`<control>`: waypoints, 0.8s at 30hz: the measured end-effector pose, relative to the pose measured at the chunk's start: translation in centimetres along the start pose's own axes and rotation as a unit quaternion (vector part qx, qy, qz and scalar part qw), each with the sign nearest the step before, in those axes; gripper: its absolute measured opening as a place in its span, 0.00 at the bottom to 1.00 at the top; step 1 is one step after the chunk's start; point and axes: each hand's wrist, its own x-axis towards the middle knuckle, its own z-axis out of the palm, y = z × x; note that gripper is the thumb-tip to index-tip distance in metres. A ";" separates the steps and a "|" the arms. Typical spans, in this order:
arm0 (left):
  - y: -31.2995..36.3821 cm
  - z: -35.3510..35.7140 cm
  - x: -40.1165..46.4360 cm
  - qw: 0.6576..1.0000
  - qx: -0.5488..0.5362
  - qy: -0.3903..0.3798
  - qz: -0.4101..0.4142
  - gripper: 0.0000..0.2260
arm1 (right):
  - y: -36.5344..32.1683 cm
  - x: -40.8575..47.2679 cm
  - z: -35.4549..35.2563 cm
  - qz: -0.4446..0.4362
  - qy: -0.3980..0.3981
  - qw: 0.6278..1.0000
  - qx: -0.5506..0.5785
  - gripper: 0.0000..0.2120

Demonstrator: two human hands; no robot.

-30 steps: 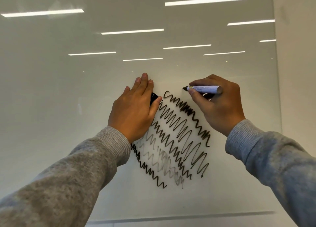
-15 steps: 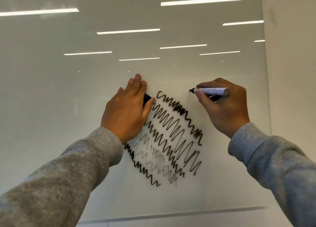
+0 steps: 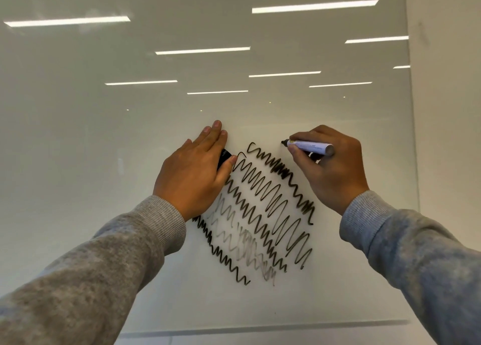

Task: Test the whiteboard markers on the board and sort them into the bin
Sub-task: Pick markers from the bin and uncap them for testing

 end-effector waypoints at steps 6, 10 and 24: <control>-1.7 0.3 -2.3 1.000 0.002 0.001 -0.007 0.29 | -1.6 1.0 2.3 -0.004 0.017 1.000 0.006 0.10; -3.1 1.0 -4.1 1.000 0.003 0.005 -0.018 0.28 | -2.9 2.0 3.9 -0.006 0.019 1.000 0.013 0.09; -5.8 2.8 -7.3 1.000 0.017 0.012 -0.008 0.28 | -4.5 -0.8 7.0 -0.095 -0.066 0.992 0.050 0.08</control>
